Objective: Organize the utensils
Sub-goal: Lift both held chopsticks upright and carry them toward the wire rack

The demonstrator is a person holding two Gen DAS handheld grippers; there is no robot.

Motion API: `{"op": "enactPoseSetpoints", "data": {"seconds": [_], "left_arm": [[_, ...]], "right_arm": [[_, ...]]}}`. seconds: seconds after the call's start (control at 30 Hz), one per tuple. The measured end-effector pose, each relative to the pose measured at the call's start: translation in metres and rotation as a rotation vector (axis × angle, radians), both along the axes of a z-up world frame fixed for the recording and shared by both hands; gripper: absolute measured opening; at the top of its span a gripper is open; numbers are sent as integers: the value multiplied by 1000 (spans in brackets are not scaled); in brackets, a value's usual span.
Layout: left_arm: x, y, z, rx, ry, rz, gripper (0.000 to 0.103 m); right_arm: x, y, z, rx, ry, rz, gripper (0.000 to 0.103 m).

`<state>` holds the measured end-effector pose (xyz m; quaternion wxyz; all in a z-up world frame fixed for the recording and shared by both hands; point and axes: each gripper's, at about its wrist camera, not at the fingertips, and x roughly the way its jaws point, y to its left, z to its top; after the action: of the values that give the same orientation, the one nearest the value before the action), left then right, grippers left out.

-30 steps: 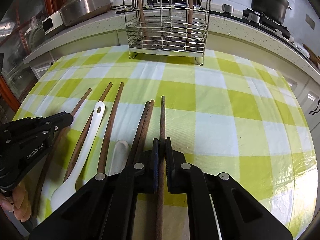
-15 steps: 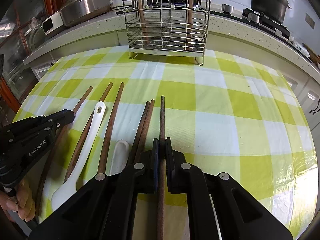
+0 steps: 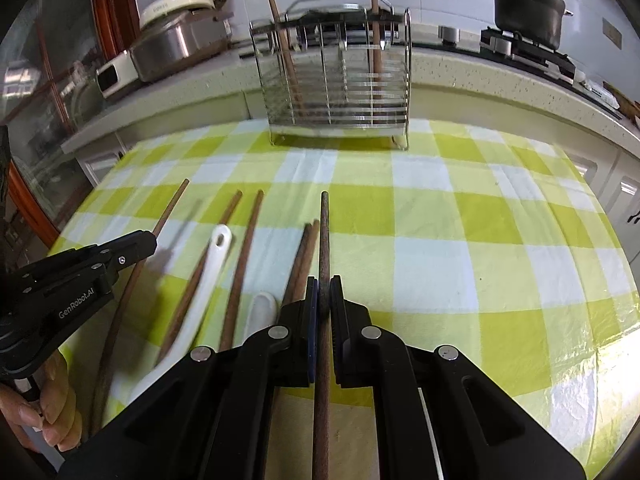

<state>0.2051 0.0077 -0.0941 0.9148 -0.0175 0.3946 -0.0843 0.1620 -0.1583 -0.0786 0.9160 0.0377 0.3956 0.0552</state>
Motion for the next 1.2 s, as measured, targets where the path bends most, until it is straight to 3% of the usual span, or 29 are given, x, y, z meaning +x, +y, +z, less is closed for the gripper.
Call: {"op": "enactPoseSetpoints", "data": {"seconds": [0.27, 0.77, 1.2], "left_arm": [[-17, -1, 27, -10, -70, -7, 6], [-44, -16, 103, -32, -234, -49, 6], [-58, -20, 154, -78, -330, -107, 6]], "right_arm": [[-12, -6, 28, 25, -91, -18, 7], [-39, -13, 98, 32, -273, -33, 7], [-45, -17, 132, 24, -348, -21, 7]]}}
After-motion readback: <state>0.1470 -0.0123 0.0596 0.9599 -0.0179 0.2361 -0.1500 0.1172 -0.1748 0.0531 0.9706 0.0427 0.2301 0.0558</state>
